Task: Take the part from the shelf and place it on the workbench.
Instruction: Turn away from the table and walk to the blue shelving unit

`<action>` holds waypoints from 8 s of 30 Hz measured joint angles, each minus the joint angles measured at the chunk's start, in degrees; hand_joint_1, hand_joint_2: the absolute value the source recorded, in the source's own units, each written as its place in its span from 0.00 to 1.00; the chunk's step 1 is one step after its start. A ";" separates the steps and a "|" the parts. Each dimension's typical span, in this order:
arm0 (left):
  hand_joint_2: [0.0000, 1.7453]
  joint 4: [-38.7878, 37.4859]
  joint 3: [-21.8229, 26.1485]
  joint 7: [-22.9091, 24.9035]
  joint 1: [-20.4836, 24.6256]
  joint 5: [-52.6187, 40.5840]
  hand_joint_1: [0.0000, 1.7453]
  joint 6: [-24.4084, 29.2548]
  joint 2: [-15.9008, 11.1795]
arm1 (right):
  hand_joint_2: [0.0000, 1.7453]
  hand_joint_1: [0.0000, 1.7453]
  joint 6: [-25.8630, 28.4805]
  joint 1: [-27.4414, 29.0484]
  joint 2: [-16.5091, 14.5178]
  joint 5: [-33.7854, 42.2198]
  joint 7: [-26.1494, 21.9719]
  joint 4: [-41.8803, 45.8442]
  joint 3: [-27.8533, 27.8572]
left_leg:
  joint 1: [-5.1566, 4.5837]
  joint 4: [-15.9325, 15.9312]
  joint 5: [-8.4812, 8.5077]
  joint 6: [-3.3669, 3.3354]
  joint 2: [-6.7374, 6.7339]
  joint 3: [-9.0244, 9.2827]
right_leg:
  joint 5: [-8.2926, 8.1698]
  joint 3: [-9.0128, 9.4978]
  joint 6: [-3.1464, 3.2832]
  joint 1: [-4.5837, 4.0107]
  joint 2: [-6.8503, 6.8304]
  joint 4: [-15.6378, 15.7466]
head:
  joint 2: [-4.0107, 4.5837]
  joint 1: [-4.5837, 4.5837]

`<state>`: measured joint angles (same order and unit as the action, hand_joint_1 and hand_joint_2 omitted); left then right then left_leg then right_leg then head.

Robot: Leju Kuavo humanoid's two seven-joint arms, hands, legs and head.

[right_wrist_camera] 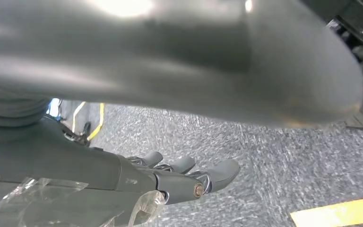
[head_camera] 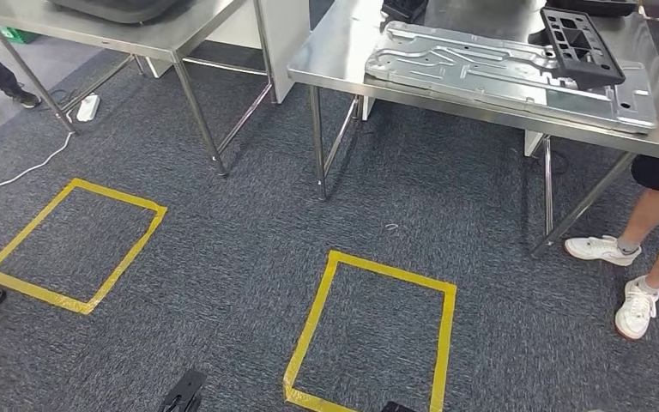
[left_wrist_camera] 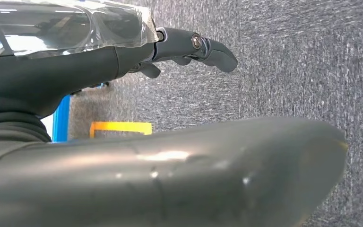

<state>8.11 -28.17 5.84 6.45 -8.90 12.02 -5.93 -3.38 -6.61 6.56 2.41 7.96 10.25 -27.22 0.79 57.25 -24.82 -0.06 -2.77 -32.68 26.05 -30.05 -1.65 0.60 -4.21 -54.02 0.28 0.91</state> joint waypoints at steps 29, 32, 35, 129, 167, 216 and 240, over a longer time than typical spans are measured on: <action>0.00 0.00 -0.40 0.68 -0.10 -0.28 0.00 -0.23 0.30 | 0.00 0.00 -0.59 -0.13 -0.07 -0.03 -0.62 -0.09 -1.09 | -0.04 6.74 -1.36 0.26 1.43 -4.52 | 0.80 0.08 0.80 0.22 0.27 -0.44 | 0.01 -0.08; 0.00 0.00 -0.46 0.68 0.22 -0.32 0.00 -0.22 0.30 | 0.00 0.00 -0.62 -0.14 -0.12 -0.04 -0.62 -0.13 -1.10 | -0.72 -1.90 1.28 -0.65 -1.61 -0.25 | 1.41 0.60 -0.02 -0.43 -1.51 -0.57 | 0.00 -0.17; 0.00 0.00 -0.46 0.67 -0.07 -0.32 0.00 -0.21 0.29 | 0.00 0.00 -0.62 -0.39 -0.11 -0.09 -0.66 -0.15 -1.10 | -0.86 -2.39 1.49 -1.65 0.22 -0.41 | 1.98 0.73 -0.64 -0.39 -2.23 -0.71 | -0.01 -0.29; 0.00 0.00 -0.95 0.31 -0.10 -0.80 0.00 0.04 0.55 | 0.00 0.00 -1.27 -0.53 -0.03 -0.74 -1.88 -0.50 -2.04 | -0.78 -3.18 2.02 -2.55 2.55 0.08 | 4.68 -1.24 -0.93 0.39 0.89 -5.66 | -0.01 -0.17; 0.00 0.00 -0.92 0.68 0.10 -1.05 0.00 -0.07 0.32 | 0.00 0.00 -1.43 -0.06 -0.42 -0.80 -1.91 -0.55 -2.11 | -1.04 -2.52 1.20 -3.40 8.32 1.10 | 2.14 -5.70 -1.12 0.49 5.41 -10.08 | 0.01 -0.19; 0.00 0.00 -0.95 0.52 0.09 -1.27 0.00 0.31 0.59 | 0.75 0.00 3.35 0.05 -0.60 -1.89 0.15 -0.57 -2.11 | -1.09 -1.59 1.14 -1.48 2.58 -0.28 | 0.74 -1.53 0.36 0.52 4.07 -2.76 | 0.01 0.12; 0.00 0.00 -0.88 0.81 -0.03 -1.04 0.00 0.24 0.58 | 0.00 0.00 4.56 -0.04 -0.71 -2.43 -1.71 -0.57 -2.59 | 0.68 -2.76 0.95 -0.71 4.05 1.05 | -0.25 -1.61 -1.79 1.08 5.04 -1.66 | 0.01 -0.15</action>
<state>8.11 -29.05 6.64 6.42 -9.94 12.26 -5.35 1.18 -6.65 5.86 -0.02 6.25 9.68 -29.81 1.47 54.49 -23.87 -0.77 1.28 -31.64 25.80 -31.66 -3.43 1.68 0.83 -55.67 0.28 0.76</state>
